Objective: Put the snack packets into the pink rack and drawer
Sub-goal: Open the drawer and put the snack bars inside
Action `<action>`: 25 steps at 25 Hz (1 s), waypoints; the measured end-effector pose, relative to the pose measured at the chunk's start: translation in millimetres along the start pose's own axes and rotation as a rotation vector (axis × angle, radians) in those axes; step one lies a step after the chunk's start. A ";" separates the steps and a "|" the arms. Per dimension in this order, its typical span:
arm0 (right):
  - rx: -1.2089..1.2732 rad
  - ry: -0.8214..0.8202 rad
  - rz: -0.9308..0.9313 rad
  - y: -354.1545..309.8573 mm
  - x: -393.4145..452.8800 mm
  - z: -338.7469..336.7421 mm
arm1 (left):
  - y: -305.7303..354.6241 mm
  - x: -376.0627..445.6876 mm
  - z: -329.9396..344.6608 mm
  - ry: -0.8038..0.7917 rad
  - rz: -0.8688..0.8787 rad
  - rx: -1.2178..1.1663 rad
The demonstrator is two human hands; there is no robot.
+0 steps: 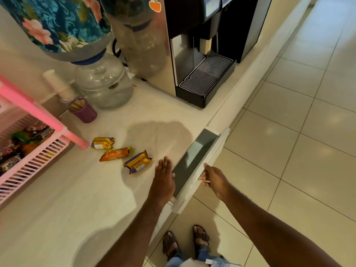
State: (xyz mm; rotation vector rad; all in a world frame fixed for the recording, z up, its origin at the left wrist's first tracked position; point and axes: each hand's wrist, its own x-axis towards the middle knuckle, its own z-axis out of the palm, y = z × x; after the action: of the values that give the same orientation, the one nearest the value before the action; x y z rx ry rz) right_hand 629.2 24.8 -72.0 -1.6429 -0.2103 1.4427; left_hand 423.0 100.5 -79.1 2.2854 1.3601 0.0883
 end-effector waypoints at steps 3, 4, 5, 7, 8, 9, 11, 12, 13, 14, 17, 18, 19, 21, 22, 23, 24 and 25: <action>0.019 0.074 -0.012 7.6 -8.5 -16.8 | 1.6 0.2 2.6 0.032 -0.005 -0.001; 0.004 0.113 -0.019 10.8 -10.2 -22.1 | 2.0 0.3 3.3 0.038 -0.007 0.003; -0.014 0.150 -0.029 13.7 -12.1 -27.1 | 2.4 0.2 4.1 0.044 -0.006 0.010; -0.049 0.205 -0.051 20.0 -16.4 -36.7 | 4.0 0.0 5.5 0.057 -0.008 0.017; -0.062 0.226 -0.061 23.6 -18.9 -40.9 | 4.9 0.0 5.8 0.060 -0.012 0.018; -0.064 0.245 -0.076 27.2 -21.3 -44.5 | 5.5 0.0 5.9 0.061 -0.017 0.019; -0.031 0.294 -0.110 34.1 -25.3 -52.2 | 5.8 -0.2 6.5 0.063 -0.017 0.022; -0.020 0.318 -0.120 36.7 -25.8 -56.2 | 5.9 -0.7 6.4 0.064 -0.015 0.023; -0.016 0.337 -0.128 38.7 -25.8 -60.1 | 5.6 -1.0 5.9 0.062 -0.009 0.024; -0.021 0.351 -0.140 40.6 -25.7 -64.0 | 5.3 -1.1 5.3 0.055 -0.004 0.022; -0.031 0.406 -0.204 49.4 -22.9 -69.7 | 4.1 -2.9 0.2 0.021 0.011 0.019; -0.019 0.438 -0.211 50.9 -21.8 -70.0 | 4.0 -3.7 -2.4 0.005 0.015 0.019; 0.003 0.479 -0.207 51.1 -20.5 -70.3 | 4.5 -4.5 -5.7 -0.012 0.019 0.015; 0.030 0.585 -0.209 44.6 -20.0 -68.4 | 5.8 -6.6 -16.0 -0.008 0.034 -0.014; -0.007 0.659 -0.240 37.8 -20.5 -66.2 | 5.4 -6.8 -24.1 0.033 0.051 -0.031; -0.080 0.724 -0.302 30.1 -20.3 -62.6 | 3.7 -6.3 -34.6 0.103 0.080 -0.040; -0.186 0.748 -0.396 21.4 -20.7 -56.2 | 0.1 -4.7 -46.7 0.197 0.115 -0.041; -0.306 0.709 -0.509 12.8 -20.8 -45.7 | -5.7 -2.3 -59.4 0.294 0.140 -0.040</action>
State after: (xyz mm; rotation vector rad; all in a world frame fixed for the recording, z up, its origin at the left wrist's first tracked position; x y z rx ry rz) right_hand 656.7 -19.1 -70.9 -2.0538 -0.4154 0.4179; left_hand 399.9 122.5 -28.6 2.4020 1.3187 0.5109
